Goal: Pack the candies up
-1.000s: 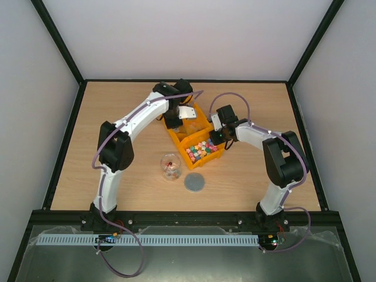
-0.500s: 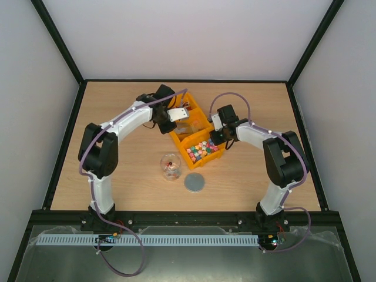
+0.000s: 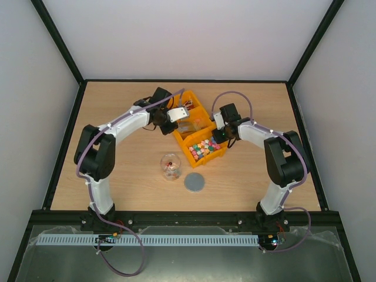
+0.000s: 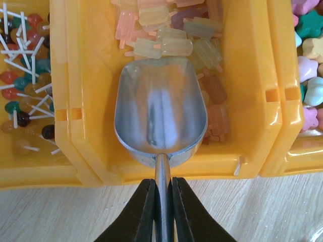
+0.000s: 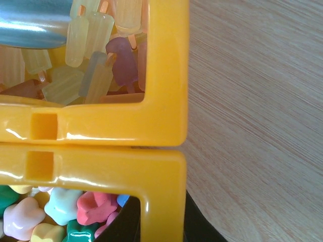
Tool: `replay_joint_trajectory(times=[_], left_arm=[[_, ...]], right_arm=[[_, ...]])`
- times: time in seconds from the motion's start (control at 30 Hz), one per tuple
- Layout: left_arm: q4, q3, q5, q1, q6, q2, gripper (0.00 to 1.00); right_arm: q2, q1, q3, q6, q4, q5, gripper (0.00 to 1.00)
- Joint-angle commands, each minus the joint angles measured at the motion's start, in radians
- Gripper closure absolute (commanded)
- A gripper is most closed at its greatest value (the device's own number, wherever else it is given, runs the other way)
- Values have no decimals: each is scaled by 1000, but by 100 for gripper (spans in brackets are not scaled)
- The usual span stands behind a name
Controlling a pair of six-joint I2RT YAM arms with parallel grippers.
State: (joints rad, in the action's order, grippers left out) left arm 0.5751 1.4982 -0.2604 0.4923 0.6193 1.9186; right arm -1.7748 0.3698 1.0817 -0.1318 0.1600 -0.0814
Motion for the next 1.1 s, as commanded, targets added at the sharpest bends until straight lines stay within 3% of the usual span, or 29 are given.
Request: replay_joint_trajectory(times=[0.0, 0.17, 0.5, 0.67, 0.77, 0.87, 1.07], left_arm=[[-79, -75, -43, 22, 99, 6, 98], [-18, -102, -68, 7, 125, -46, 98], [151, -8, -97, -13, 170, -1, 98], [162, -28, -185, 61, 163, -26, 98], [114, -67, -138, 73, 118, -21, 98], [101, -40, -174, 4, 46, 21, 98], [-30, -79, -155, 62, -37, 15, 98]], right_arm=[[6, 49, 41, -127, -31, -127, 98], [-2, 49, 48, -109, -27, -125, 99], [-16, 49, 62, -109, -21, -126, 99], [-21, 49, 57, -98, -34, -126, 99], [-19, 48, 60, -91, -36, -121, 99], [-10, 49, 52, -85, -33, -126, 99], [-7, 49, 43, -87, -35, -133, 99]])
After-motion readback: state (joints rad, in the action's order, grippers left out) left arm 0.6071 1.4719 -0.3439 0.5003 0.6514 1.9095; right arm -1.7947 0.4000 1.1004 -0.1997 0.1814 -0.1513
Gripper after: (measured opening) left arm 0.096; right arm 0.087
